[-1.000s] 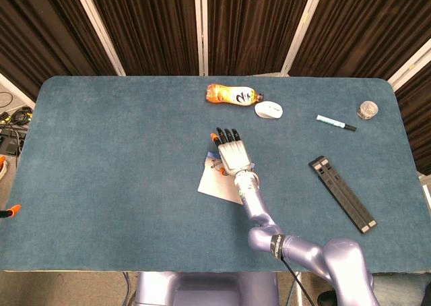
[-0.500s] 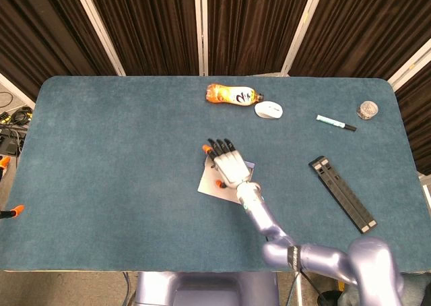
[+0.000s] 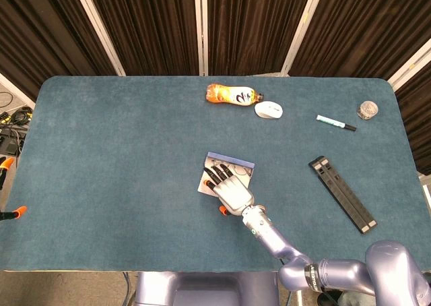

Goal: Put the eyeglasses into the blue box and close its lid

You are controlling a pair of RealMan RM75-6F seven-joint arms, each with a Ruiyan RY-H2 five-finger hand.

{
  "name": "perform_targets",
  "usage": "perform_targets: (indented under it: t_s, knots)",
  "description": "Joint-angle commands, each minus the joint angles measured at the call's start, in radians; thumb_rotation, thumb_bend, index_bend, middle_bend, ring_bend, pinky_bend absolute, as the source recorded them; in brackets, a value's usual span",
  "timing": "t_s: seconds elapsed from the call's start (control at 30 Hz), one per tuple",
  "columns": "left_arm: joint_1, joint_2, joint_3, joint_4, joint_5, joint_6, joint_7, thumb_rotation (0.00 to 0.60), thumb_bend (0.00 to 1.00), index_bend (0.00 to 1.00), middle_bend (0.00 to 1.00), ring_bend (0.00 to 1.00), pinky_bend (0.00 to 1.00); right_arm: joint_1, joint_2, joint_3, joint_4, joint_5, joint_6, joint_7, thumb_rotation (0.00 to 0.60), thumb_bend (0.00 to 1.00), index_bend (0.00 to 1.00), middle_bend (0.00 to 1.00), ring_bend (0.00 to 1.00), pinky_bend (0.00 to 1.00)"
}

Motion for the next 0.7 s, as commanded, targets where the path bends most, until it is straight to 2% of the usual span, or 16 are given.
perform_targets:
  t_s: [0.03,0.7]
  knots:
    - [-0.001,-0.001,0.000,0.002,-0.002,-0.003,0.000,0.600,0.00,0.00,0.00,0.00,0.00,-0.005,-0.011,-0.005,0.033,-0.005,-0.006,0.011,0.600,0.21,0.27,0.00,0.00,0.00]
    - [-0.004,-0.004,-0.001,0.007,-0.009,-0.009,0.005,0.600,0.00,0.00,0.00,0.00,0.00,-0.017,-0.040,-0.005,0.107,-0.015,-0.023,0.004,0.600,0.22,0.28,0.00,0.00,0.00]
